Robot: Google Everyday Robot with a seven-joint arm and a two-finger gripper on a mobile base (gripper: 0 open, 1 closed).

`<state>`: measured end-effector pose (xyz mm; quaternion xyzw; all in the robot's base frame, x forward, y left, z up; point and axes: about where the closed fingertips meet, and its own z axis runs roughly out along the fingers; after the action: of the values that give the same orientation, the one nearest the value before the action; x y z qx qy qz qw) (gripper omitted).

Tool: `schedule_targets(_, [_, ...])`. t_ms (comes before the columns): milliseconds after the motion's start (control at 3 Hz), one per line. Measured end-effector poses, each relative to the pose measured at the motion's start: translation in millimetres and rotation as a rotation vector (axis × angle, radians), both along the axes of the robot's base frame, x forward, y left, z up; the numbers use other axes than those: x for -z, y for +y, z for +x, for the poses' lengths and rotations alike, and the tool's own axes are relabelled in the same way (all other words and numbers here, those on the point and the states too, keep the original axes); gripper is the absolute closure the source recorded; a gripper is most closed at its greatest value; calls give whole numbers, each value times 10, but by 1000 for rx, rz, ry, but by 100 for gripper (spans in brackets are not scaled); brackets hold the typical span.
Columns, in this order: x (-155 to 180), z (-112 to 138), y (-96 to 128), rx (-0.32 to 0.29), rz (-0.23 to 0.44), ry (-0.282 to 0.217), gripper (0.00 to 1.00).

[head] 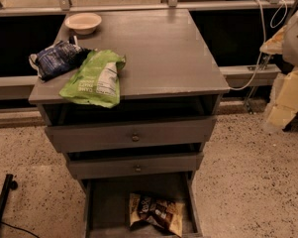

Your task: Pick brown chip bag from bottom drawer and place on counter

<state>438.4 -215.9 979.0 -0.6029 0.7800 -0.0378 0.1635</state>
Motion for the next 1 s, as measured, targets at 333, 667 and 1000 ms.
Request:
schedule_targets(333, [2,0,0,0,0,0,0])
schedule_targets(667, [272,11,-21,33,68,23,0])
schedule_targets(1000, [678,-136,124,18,189,32,0])
